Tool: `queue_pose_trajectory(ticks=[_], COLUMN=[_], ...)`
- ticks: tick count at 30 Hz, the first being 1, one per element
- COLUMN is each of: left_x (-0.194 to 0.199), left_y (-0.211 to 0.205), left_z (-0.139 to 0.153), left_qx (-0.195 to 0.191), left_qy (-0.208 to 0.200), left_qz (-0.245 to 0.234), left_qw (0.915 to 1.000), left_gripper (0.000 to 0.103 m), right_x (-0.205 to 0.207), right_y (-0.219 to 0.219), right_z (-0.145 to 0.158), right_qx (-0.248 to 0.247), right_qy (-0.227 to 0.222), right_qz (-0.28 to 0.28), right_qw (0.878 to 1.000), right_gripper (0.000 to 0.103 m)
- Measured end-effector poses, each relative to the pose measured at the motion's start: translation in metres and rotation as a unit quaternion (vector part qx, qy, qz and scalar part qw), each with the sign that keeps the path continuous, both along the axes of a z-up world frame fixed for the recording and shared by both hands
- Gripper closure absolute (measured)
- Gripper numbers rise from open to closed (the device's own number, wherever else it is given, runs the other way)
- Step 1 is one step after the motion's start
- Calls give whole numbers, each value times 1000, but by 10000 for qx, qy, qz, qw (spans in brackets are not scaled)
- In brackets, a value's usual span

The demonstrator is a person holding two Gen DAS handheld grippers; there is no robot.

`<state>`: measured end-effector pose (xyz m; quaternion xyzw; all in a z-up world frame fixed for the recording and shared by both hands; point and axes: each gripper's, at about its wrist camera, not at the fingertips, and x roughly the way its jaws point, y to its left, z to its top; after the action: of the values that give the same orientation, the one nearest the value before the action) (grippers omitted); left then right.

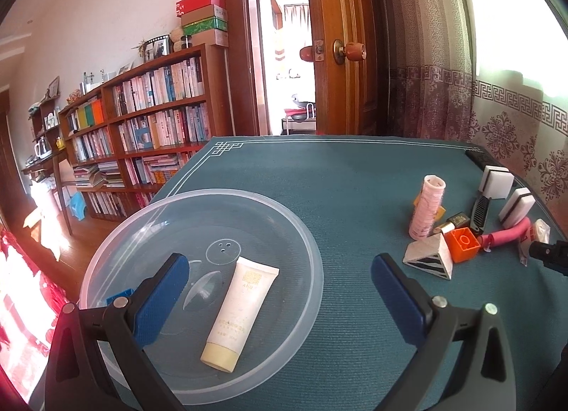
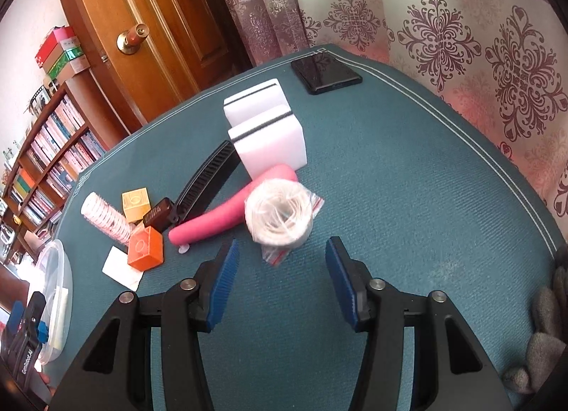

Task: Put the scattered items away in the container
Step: 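Grasp the bagged white tape roll with the right tool, then grasp the pink tape roll with the left tool while the right tool lifts the white roll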

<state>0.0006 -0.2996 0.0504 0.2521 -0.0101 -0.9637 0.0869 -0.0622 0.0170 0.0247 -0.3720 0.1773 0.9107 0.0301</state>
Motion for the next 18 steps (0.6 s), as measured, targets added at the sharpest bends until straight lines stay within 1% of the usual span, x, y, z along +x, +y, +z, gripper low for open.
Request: queue_pose_trajectory(ticks=[4,7,10,13,15,18], left_x=[-1,-3,-7,-14,-20,-31], left_y=[9,14,21,34,42,55], left_z=[5,10,14,14,15,16], left_qx=[-133,-129,-108,-86,-11,202], left_qy=[-30,-51,-87,-218,-267,-317], left_qz=[-63,-160,-303,-455,-572,-787], left_qw=[9999,9998,9994,9987,9980,9962], left_gripper=[0,0,0,0,0,0], right_x=[-10,-15,-18,-16,-14,-11], right_y=[3,0,-2,1,3,8], right_z=[3,3,-3,-2,-2,-4], right_qx=[-29,97,189,101,38,-155], right_qy=[100,156,124,200,243,255], right_qz=[34,137,211,243,251,239], right_qw=[9999,9997,9995,9995,9994,9993], right_gripper=[48,49,62,63,63,63])
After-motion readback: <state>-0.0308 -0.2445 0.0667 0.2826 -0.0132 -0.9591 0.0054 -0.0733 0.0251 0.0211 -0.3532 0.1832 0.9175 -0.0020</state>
